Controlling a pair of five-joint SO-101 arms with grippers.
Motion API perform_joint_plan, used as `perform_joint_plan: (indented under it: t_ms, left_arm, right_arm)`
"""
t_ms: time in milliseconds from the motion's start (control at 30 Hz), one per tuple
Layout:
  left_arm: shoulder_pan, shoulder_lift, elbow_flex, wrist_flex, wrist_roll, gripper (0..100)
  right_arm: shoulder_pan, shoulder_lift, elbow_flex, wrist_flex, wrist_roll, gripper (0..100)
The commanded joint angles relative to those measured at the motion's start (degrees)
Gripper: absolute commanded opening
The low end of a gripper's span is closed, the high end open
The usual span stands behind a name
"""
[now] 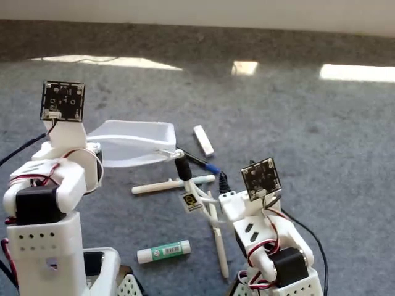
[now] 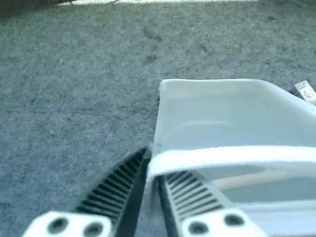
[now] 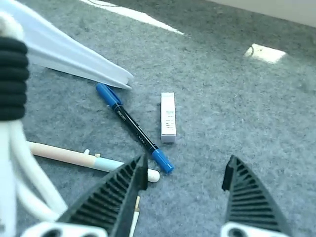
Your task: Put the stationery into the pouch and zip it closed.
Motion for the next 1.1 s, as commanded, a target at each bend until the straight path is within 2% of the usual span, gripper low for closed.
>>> perform_joint_plan:
  t_ms: [0, 133, 267, 533, 667, 867, 1067]
  left_arm:
    - [-3.65, 0.66, -2.68, 0.09, 0.18, 1]
    - [-4.79, 0.66, -0.66, -0.35, 1.41, 1]
    - [-6.46, 0.66, 0.92, -1.14, 1.49, 1]
    - [-8.40, 0.66, 1.01, -1.49, 1.58, 1]
    - [-8.40, 0.66, 1.01, -1.32, 2.64, 1]
    - [-8.40, 0.66, 1.01, -1.23, 3.25, 1]
    - [-10.42, 0.75, 1.01, -1.14, 3.34, 1]
  right_arm:
    - [0.40, 0.13, -0.48, -0.66, -0.18, 23.3]
    - [0.31, 0.13, -1.10, 2.24, 0.00, 18.3]
    - [0.31, 1.71, -3.82, 3.82, 0.09, 18.0]
    - [0.22, 26.24, -13.23, 3.56, -0.35, 18.1]
    - [-2.77, 38.37, -17.36, 3.47, -0.35, 18.1]
    - [-6.99, 47.16, -19.03, 3.12, -0.44, 18.1]
    - [-10.33, 52.88, -18.59, -0.84, -4.40, 18.0]
